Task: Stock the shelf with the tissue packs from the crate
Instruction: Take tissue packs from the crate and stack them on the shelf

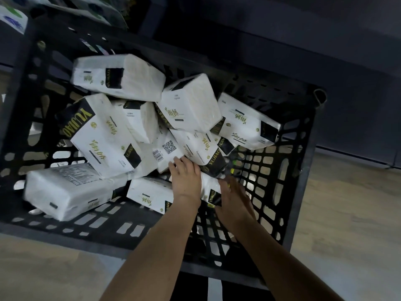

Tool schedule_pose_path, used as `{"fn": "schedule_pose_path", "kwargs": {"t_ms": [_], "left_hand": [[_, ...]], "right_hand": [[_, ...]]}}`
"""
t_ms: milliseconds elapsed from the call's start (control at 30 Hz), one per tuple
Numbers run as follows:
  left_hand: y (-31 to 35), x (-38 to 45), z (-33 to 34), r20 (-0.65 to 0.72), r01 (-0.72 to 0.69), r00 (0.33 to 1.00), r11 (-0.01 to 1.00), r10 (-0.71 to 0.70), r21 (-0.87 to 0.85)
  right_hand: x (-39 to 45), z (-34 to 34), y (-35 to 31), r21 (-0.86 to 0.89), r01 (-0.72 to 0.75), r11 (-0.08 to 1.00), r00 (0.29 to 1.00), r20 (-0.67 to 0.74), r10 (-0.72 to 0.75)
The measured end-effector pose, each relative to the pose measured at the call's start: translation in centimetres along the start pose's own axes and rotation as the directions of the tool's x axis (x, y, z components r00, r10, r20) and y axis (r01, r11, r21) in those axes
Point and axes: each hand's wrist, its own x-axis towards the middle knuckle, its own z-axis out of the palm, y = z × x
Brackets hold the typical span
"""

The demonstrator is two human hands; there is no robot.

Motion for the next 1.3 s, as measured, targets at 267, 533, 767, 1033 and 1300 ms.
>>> {"fn": "schedule_pose_path", "kwargs": {"t_ms": [267,533,767,1033,1300], "left_hand": [[-0.5,-0.3,0.4,-0.066,-0.075,0.996,0.989,0.067,-0.126],[-2.5,-6.6,-2.6,-0.192,-0.091,0.981,0.957,0.038,-0.276],[-5.7,-14.7,-6.7,-0.382,-0.147,0.924,0.917,-0.006,-0.370],[-8.9,-22.5,-10.0,-0.609,-0.237,0.792,0.901,-0.037,-0.363],[-10.6,-29.8,-15.2,-0.633,-0.375,0.768,0.729,-0.103,-0.573]], "right_hand": [[-0.6,-0.7,-0.3,0.065,0.022,0.998,0.998,-0.067,-0.018],[-4.7,-4.6,-1.9,0.075,0.079,0.994,0.996,-0.053,-0.075],[-11.5,-10.8,-4.6,0.102,0.112,0.988,0.986,-0.135,-0.098],[-18.6,-17.4,-6.2,0.099,0.176,0.980,0.966,-0.208,-0.152],[-25.1,-23.5,-8.2,0.169,0.256,0.952,0.923,-0.335,-0.189]]}}
